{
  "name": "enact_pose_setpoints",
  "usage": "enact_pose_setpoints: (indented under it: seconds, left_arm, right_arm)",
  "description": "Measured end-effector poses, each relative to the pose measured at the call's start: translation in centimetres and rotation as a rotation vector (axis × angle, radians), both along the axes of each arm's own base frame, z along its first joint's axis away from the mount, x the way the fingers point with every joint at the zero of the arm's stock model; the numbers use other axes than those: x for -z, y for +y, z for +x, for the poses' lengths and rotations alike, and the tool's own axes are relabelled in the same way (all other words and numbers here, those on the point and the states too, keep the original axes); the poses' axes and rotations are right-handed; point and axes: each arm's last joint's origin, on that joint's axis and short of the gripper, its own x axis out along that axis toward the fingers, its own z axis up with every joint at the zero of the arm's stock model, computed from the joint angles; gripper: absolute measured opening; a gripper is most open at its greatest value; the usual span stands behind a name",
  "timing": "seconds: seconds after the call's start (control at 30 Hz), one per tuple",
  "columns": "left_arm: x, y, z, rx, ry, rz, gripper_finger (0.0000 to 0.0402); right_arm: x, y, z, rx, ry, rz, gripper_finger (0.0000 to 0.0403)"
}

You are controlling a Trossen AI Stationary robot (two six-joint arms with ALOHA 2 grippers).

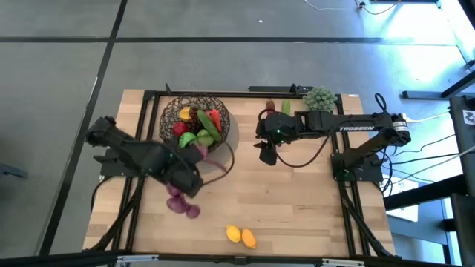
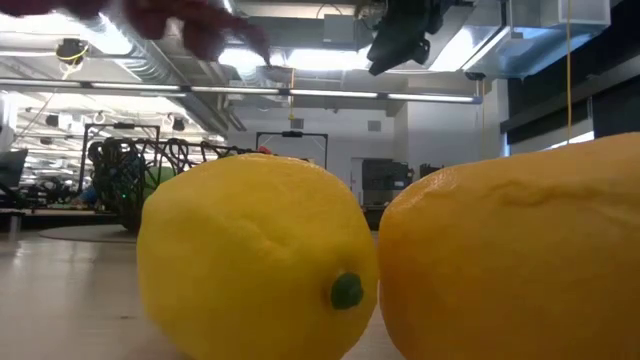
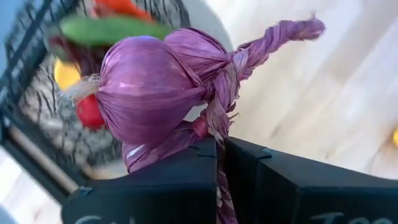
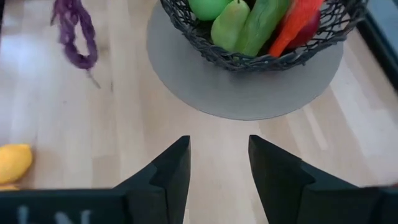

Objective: Build produce basket
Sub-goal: Put the purple onions into the black wire basket

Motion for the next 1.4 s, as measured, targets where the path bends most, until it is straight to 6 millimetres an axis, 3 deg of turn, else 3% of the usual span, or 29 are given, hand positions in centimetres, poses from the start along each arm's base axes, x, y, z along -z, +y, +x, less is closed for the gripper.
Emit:
enact_pose_setpoints:
  seconds: [0.17,0.4,0.8,1.1,1.4]
  left_arm:
    - [-1.7,3.7,-0.1,-0.05,-0.043,0.061,0.0]
    - [-2.5,9.5,0.2,-0.123,0.002,0.186,0.0]
    - [-2.6,19.5,-1.3,-0.156,0.251,0.267,0.0]
    - [-0.5,24.0,-2.3,-0.122,0.344,0.178,0.0]
    - [2.5,27.7,-2.3,0.004,0.282,0.104,0.0]
  right_arm:
    - [0.0,-0.5,0.0,0.006,0.008,-0.078,0.0156]
    - [0.0,-1.1,-0.1,-0.013,0.016,-0.123,0.0156]
    - [-0.5,-2.1,0.4,-0.034,-0.049,-0.179,0.0156]
    - [-1.0,-3.0,0.7,-0.109,-0.1,-0.214,0.0156]
    - [-1.1,-3.3,0.8,-0.098,-0.123,-0.219,0.0156]
